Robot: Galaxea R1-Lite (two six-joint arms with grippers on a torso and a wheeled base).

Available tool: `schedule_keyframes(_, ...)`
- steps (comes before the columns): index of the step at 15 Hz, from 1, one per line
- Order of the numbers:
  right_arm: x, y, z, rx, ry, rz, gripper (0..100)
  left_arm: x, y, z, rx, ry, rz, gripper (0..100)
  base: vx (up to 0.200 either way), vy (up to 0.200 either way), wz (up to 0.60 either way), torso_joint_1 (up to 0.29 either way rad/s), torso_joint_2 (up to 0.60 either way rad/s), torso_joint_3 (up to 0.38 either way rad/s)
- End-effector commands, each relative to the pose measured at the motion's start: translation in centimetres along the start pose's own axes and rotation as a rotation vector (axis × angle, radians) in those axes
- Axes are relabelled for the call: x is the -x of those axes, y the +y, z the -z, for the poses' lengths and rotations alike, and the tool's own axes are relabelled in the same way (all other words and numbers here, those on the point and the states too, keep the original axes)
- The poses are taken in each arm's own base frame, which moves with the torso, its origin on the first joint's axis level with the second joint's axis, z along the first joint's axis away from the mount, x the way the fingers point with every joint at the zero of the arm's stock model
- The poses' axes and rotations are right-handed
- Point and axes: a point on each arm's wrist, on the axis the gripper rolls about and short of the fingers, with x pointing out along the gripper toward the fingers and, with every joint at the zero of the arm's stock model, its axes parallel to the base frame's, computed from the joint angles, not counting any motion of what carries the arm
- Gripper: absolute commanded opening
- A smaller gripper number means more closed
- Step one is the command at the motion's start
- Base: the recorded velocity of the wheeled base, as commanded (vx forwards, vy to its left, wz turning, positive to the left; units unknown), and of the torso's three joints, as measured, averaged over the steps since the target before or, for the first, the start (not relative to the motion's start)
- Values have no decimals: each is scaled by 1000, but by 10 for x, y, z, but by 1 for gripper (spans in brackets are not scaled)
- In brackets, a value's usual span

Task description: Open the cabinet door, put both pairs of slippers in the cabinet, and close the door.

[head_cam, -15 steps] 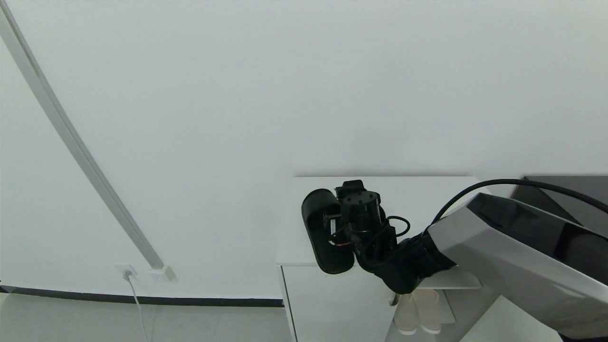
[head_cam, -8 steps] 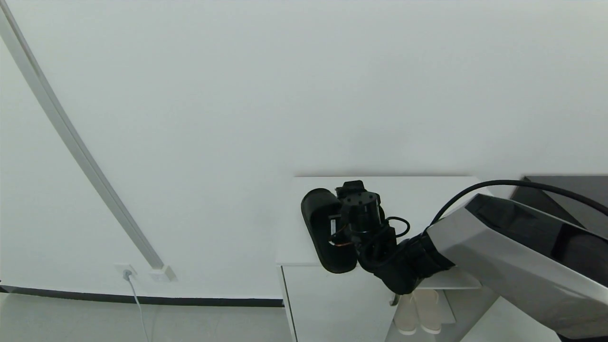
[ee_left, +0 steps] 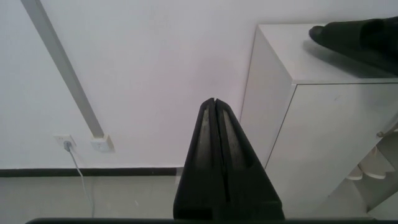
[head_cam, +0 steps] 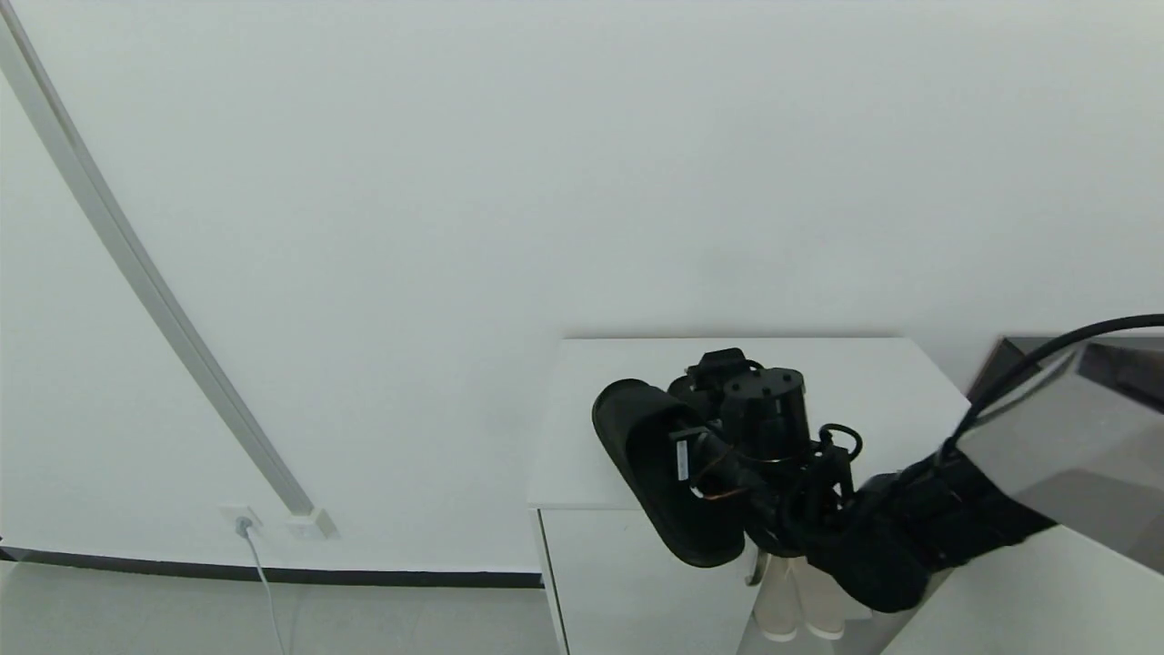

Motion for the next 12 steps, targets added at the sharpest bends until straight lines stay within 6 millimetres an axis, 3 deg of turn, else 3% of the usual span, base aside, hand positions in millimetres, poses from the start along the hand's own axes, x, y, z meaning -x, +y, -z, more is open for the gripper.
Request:
schedule_keyframes(1, 74, -19, -29, -15, -41, -102, 0, 0, 0, 0, 3, 0, -2, 0, 0, 0, 0, 0, 0, 0)
schedule_keyframes(4, 113, -29, -31, -10, -16, -145, 0, 0, 0, 0, 3, 0, 1, 0, 0, 0, 0, 0, 0, 0)
schedule_keyframes(10, 124, -20, -22, 11, 11, -179, 0, 0, 0, 0, 3, 0, 1, 0, 0, 0, 0, 0, 0, 0)
schedule_keyframes(12, 125, -17, -19, 18, 20, -190, 0, 0, 0, 0, 3, 0, 1, 0, -200, 0, 0, 7, 5, 5)
